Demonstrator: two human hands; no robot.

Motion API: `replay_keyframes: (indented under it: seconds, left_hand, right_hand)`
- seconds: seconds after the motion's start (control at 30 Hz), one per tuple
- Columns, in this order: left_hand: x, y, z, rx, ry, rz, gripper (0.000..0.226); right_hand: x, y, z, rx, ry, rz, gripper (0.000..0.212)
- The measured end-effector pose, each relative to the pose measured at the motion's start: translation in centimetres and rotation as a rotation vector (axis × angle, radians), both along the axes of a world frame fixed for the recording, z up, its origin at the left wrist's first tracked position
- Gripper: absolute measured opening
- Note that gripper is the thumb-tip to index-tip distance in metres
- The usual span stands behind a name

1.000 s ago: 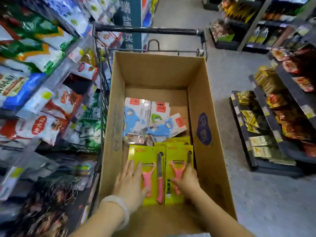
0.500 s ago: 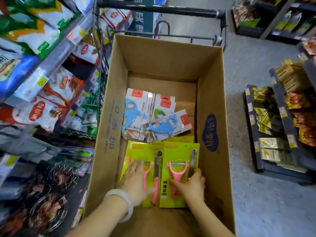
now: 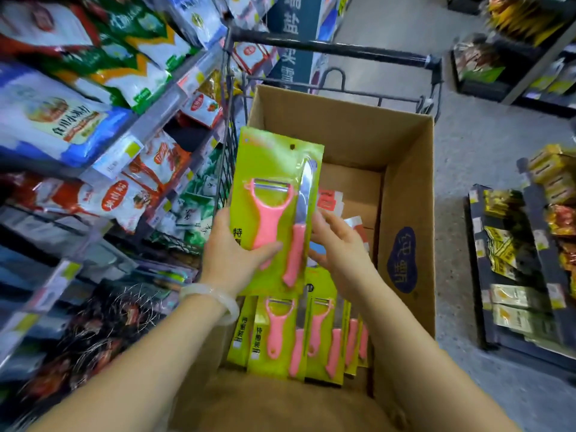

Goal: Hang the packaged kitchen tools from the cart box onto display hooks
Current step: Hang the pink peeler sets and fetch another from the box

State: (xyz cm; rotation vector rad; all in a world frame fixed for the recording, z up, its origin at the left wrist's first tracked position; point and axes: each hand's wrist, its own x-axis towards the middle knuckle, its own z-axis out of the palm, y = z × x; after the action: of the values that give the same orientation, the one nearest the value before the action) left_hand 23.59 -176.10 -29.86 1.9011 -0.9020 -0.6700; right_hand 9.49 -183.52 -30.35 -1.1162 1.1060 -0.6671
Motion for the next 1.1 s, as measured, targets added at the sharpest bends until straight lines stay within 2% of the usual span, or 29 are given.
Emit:
replay_keyframes:
  seconds: [0.03,0.07,0.13,0.2,0.3,0.37,0.57,0.8,0.93,1.03,1.1]
  left_hand:
    - [0.7,0.1,0.5,-0.036,-0.007,0.023,0.076]
    - [1.2,0.3,1.1,-0.074,-0.016,0.047,0.069]
    - [1.9,0.8,1.6,-0.115,-0.012,0.103,0.061]
    - [2.6,1.6,1.4,-0.121,0.007,0.146,0.063]
    - [3.3,2.8,0.8,-0.064,-0.014,0.175,0.074]
    - [3.5,3.4,0.6,-0.075,-0.007,0.189,0.064]
    - [3.0,4.8,0.2,-0.068,0.042,0.252,0.063]
    - [3.3,7.0,0.4,-0.058,0.038,0.332,0.063]
    - [3.3,8.3,0.2,-0.073,0.056,0.360,0.064]
    - [3.3,10.0,0.2,-0.085,0.063,0.362,0.060]
    - [3.5,11.6,0.6,-0.096,0.074,0.373,0.059]
  right_hand:
    - [-0.1,-0.3,-0.9,0.020,0.026,-0.030,0.026]
    - [-0.2,-0.5,-2.1,0.015,0.157,-0.035,0.027]
    - [-0.9,0.5,-5.9,0.054,0.604,0.091,0.053]
    - [-1.2,3.5,-9.7,0.183,0.867,0.304,0.082]
    - [-0.1,8.0,-13.7,0.232,0.945,0.324,0.122]
    - [1.3,9.6,-15.1,0.189,1.005,0.233,0.129]
    - [3.4,9.9,-17.0,0.141,1.104,0.052,0.122]
    - [2.8,9.6,-18.0,-0.034,1.112,0.069,0.105]
    - [3.0,9.7,-17.9,-0.168,0.949,0.021,0.084]
    - [3.2,9.8,-17.6,-0.021,0.805,0.090,0.067]
    - [2.7,9.5,-17.2,0.021,0.731,0.075,0.069]
